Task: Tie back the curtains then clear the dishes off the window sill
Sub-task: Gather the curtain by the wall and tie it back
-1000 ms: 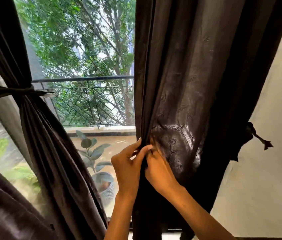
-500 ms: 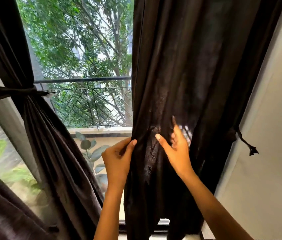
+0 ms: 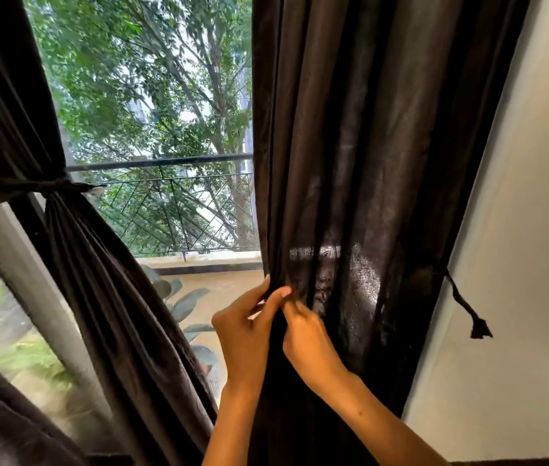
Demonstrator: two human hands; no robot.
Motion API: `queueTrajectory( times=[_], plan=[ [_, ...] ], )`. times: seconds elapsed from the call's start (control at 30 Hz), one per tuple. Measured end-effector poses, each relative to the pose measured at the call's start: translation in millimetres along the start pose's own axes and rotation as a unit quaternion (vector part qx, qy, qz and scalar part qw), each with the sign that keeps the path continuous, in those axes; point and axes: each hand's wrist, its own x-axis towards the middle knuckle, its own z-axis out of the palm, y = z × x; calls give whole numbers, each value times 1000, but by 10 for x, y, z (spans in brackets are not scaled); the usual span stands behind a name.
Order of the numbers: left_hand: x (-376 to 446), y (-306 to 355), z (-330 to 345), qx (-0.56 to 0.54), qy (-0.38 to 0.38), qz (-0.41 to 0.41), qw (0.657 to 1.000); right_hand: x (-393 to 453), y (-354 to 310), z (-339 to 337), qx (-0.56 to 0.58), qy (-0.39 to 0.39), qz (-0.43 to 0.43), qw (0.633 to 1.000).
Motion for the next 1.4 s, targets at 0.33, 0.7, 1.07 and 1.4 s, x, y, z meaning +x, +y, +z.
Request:
queueTrajectory(
  times=[0.33, 0.7, 1.07, 1.4],
  plan=[
    [120, -26, -118, -14, 21, -41, 999, 449, 302, -575, 179, 274, 83, 941],
    [42, -69, 55, 18, 46, -37, 998, 371, 163, -475, 50, 337, -4, 940],
    [-182, 175, 305, -19, -69, -3, 997, -187, 393, -153, -15, 111, -9, 994],
    [154, -69, 359, -7, 19, -56, 998, 915, -118, -1900, 99, 395, -37, 913]
  ],
)
